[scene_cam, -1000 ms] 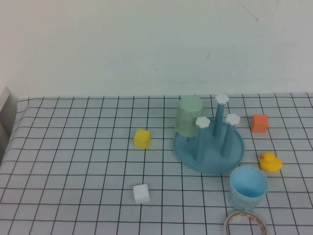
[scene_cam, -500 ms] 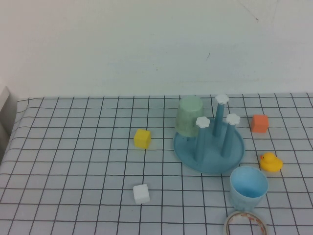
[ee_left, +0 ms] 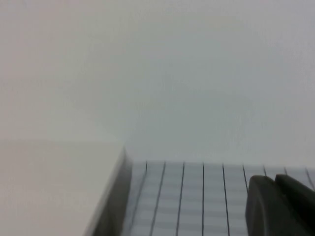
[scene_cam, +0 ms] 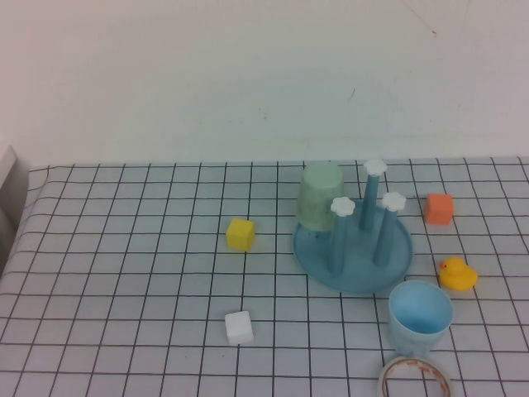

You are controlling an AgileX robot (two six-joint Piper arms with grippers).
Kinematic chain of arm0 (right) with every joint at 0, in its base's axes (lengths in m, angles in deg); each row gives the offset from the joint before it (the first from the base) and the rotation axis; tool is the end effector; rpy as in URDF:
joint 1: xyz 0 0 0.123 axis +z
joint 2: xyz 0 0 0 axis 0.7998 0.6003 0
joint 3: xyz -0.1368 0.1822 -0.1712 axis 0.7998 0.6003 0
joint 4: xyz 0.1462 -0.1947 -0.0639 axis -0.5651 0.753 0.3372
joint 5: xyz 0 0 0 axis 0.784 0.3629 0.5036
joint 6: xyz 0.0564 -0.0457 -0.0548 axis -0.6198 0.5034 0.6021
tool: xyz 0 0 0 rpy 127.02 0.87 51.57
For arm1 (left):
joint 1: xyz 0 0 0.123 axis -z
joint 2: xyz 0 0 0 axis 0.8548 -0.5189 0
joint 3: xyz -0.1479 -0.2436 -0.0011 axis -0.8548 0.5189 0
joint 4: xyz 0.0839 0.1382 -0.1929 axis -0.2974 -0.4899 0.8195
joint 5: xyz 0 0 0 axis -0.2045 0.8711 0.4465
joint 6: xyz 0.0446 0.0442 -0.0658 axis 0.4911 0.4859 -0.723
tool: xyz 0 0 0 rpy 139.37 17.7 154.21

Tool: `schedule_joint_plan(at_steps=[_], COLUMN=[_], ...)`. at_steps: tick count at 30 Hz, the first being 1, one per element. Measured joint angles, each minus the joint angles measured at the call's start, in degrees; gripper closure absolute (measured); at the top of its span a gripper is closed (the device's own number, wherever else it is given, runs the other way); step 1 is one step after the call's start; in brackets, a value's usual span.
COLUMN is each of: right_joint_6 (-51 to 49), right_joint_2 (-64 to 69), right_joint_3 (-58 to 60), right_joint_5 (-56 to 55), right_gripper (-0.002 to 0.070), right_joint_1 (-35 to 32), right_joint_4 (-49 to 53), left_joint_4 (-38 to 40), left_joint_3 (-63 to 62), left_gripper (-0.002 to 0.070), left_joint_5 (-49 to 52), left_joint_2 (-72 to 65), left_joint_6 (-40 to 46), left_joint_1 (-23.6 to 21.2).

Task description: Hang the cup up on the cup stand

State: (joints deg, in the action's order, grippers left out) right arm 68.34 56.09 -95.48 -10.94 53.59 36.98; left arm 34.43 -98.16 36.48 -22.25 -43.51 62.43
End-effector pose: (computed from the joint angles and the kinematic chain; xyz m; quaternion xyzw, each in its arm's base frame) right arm 0.0493 -0.0009 0.3365 -0.1267 0.6339 -0.1542 0.7472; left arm 0.0531 0.0073 0.3361 -0.0460 0.7194 -0.0072 0.6930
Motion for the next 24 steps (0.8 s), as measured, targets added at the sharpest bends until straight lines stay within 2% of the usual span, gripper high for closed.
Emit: schedule_joint_plan(at_steps=[5,14,18,22,24], right_joint_6=[0.0,5.0,8.8,20.0,26.0], right_joint_2=[13.4,36.6,48.0,57.9,62.5], right_joint_3=[-2.1,-4.8,-10.6,-16.8,-19.5], right_joint_5=[10.8,17.5,22.7,26.0,27.2], right_gripper=[0.0678,0.0678,0.0674,0.0604,0.0524], right_joint_1=[0.0,0.0,0.0,0.0,0.0], right_joint_4=[-2.6,-11.7,-20.5,-30.9,-37.2], left_joint_4=[6.2,17.2,19.3,24.1,27.0], left_joint_3=[-0.2,1.4,1.4,1.4,1.4], left_gripper=[0.0677,0.0677,0.0677,0.0677,0.0677], left_joint_5=[3.4,6.8,8.4,8.8,8.5], left_joint_2=[-7.5,-17.2,-20.7,-22.4,-22.8], left_joint_6=[0.0,0.8,10.2,20.8,22.4], left_joint_1=[0.0,0.0,0.0,0.0,0.0])
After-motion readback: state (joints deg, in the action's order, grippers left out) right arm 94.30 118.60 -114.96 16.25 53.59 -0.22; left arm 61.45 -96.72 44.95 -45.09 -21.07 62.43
